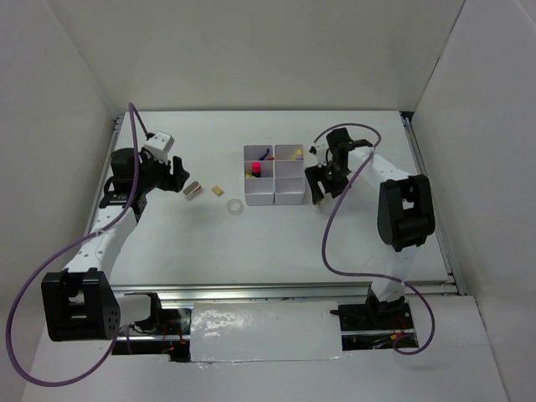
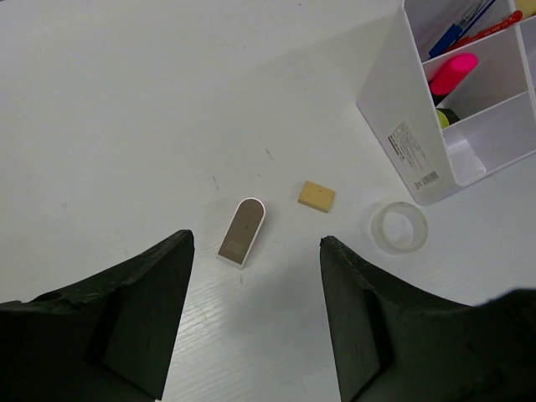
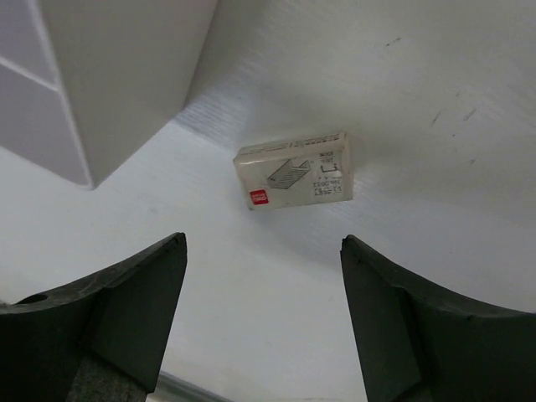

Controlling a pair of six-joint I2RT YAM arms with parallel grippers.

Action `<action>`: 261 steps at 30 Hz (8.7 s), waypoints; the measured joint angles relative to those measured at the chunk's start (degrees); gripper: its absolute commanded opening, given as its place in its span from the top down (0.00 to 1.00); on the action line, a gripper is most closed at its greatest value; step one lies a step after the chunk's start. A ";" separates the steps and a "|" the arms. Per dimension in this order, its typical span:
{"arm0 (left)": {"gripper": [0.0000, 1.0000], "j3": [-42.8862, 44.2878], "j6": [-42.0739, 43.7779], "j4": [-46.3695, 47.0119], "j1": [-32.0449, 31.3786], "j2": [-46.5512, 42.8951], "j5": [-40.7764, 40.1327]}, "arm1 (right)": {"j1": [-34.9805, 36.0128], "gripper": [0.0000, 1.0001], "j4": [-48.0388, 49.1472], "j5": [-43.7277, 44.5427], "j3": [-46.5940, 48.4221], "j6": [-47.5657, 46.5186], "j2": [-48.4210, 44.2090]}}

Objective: Sort the stationery into containers
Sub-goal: Pick up the stationery from the center of the board, then place the stationery in the storage box, then pick up the stationery from the center of the board, then place the stationery in the storage box.

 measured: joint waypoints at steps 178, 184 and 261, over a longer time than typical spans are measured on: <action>0.29 21.14 18.14 -17.42 -3.72 32.48 2.38 | 5.95 0.29 38.47 27.69 -16.00 22.16 -24.68; 0.34 23.15 18.36 -18.58 -5.79 35.56 -0.79 | 4.85 0.29 37.55 26.27 -16.02 22.58 -24.85; 0.30 53.42 20.09 -11.08 -36.79 50.31 3.26 | -6.03 0.29 32.02 15.23 -22.01 24.24 -31.61</action>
